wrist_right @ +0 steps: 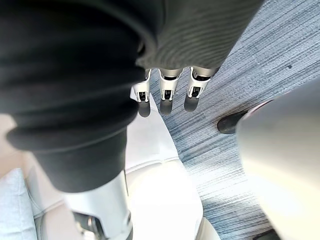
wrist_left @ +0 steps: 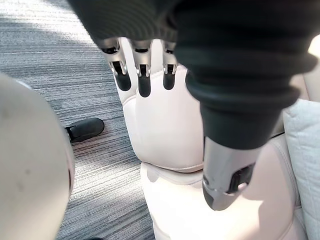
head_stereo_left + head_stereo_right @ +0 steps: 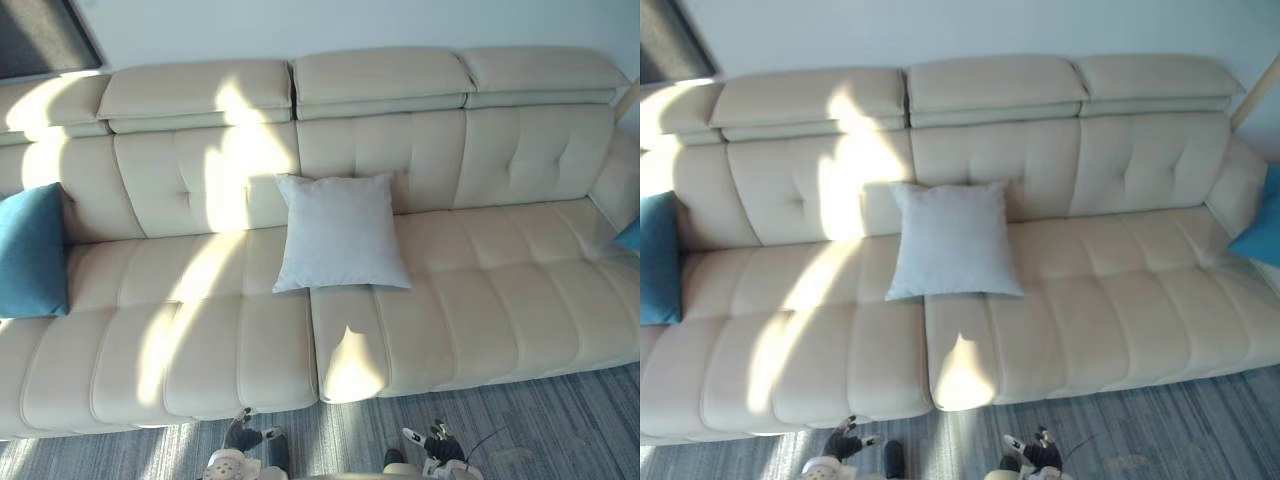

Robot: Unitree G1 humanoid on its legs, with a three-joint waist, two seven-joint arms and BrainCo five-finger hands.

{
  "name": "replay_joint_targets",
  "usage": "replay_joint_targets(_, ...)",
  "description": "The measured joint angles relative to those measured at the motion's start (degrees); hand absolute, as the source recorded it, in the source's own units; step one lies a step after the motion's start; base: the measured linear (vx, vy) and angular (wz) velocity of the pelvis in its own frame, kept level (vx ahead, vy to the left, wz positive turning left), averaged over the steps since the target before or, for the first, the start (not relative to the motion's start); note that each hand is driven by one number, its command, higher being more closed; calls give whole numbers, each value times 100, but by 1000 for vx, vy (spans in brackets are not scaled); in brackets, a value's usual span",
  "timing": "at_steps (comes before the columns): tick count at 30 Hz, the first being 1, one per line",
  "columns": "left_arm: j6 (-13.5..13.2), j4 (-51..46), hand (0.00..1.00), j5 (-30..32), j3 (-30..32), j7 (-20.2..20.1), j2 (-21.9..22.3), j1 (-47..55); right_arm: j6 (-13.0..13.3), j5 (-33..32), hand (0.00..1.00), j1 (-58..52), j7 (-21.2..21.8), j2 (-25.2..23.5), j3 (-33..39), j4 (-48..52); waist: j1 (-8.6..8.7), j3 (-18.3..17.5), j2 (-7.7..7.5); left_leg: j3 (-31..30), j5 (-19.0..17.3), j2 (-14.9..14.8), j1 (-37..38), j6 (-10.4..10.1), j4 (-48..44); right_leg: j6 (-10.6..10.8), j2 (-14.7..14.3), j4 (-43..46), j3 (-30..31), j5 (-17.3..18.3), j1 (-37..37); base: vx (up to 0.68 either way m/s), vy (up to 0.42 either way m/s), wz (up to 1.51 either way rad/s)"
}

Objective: Pick up cushions and gather them together orderly.

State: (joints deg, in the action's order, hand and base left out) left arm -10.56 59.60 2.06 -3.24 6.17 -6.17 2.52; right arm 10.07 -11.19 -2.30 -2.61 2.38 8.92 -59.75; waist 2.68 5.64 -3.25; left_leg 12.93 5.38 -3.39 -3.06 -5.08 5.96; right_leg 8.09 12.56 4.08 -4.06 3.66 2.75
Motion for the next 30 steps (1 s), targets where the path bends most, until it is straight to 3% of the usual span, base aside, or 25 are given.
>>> replay_joint_targets(3,21,81,0,0,4,9,-23,-248,10,-2,0,263,-64,2,-12,36,7,115,-68,127,-16,-120,2,24,-10,-106,-96,509,-103,-72,321,61,-7,-19)
replay_joint_targets(5,20,6,0,-1,26,14,-32,-446,11,-6,0,246,-81,1,-25,32,4,156,-141,143,-198,-133,-81,149,-332,-184,-54,865,-182,-142,423,27,32,7)
replay_joint_targets(7,16,-186,0,-13,228,16,-5,-492,13,-6,0,251,-81,-5,-63,53,-39,157,-144,315,-324,-202,-268,311,-599,-83,-40,682,-217,-293,370,0,73,-3)
replay_joint_targets(9,17,-301,0,-117,416,29,-44,-548,-7,-7,0,304,-72,-56,-91,21,-51,209,-166,237,-329,-175,-389,315,-742,-61,-83,2291,-360,536,612,5,-29,21)
replay_joint_targets(11,22,-368,0,-167,466,77,-128,-509,-10,-8,0,277,-76,-95,-89,35,-272,203,-260,355,-329,-177,-503,315,-974,-247,-158,2233,-600,741,450,-8,-75,-14)
replay_joint_targets(12,24,-436,0,-221,471,128,-144,-504,8,-8,0,406,-83,-121,-85,86,-401,193,-268,452,-329,-235,-779,316,-1207,-293,-257,1670,-675,771,356,-64,-84,-34)
replay_joint_targets(13,26,-434,0,-221,456,129,-119,-504,20,-11,0,462,-89,-128,-74,193,-426,209,-239,437,-331,-287,-932,314,-1302,-304,-326,1367,-704,766,291,-160,-116,-17)
replay_joint_targets(16,54,-405,0,-217,431,126,175,-602,73,-17,0,566,-131,-112,-68,432,-474,492,135,389,-248,-545,-1294,197,-1520,-497,-559,820,-906,714,209,-232,-109,10)
replay_joint_targets(18,100,-396,0,-210,374,126,368,-397,56,-17,0,379,-214,-203,-58,467,-449,469,178,372,57,-609,-1252,18,-1380,-627,-597,916,-1082,635,218,-243,-79,19)
replay_joint_targets(19,105,-410,0,-201,328,99,431,-411,68,-19,0,295,-233,-246,-39,490,-439,477,140,432,-52,-681,-1285,-38,-1545,-679,-574,887,-1208,625,226,-238,-35,19)
replay_joint_targets(20,115,-478,0,-191,334,98,475,-428,61,-19,0,225,-247,-245,-8,490,-444,477,123,513,-544,-801,-1332,111,-2258,-721,-545,925,-1336,601,279,-235,-8,10)
replay_joint_targets(21,118,-488,0,-191,334,98,483,-427,62,-21,0,224,-250,-239,-5,496,-441,468,115,518,-657,-812,-1329,157,-2405,-729,-526,941,-1339,594,296,-212,35,4)
replay_joint_targets(22,124,-491,0,-194,335,97,494,-399,64,-20,0,160,-258,-206,17,520,-419,445,84,530,-1121,-833,-1246,196,-2990,-710,-444,971,-1339,547,324,-126,95,10)
replay_joint_targets(24,126,-491,0,-203,344,97,502,-403,59,-19,0,74,-256,-197,43,525,-314,429,103,519,-1599,-899,-1048,59,-3376,-634,-398,958,-1366,460,348,-106,152,17)
replay_joint_targets(25,127,-462,0,-206,344,97,506,-407,53,-18,0,7,-244,-208,51,489,-280,422,129,426,-1932,-879,-879,-12,-3404,-531,-371,970,-1374,413,368,-142,247,9)
replay_joint_targets(26,128,-390,0,-209,362,96,492,-405,7,-16,0,-2,-237,-219,118,422,-279,390,117,361,-2082,-728,-768,117,-3026,-441,-396,929,-1267,385,419,-136,233,4)
replay_joint_targets(27,139,-339,0,-210,361,98,459,-418,-16,-16,0,-3,-221,-270,136,384,-266,369,74,424,-1999,-631,-730,148,-2852,-366,-346,826,-1206,309,424,-111,195,-6)
replay_joint_targets(28,150,-261,0,-211,350,107,357,-336,-39,-8,0,-49,-184,-312,147,343,-265,256,-80,503,-1788,-357,-552,236,-2361,-295,-259,517,-1055,143,387,-60,99,3)
replay_joint_targets(30,174,-257,0,-210,327,106,285,-270,-49,-3,0,-108,-180,-231,191,224,-212,154,-86,509,-1570,-84,-424,368,-1937,-284,-129,244,-958,-64,293,-40,118,19)
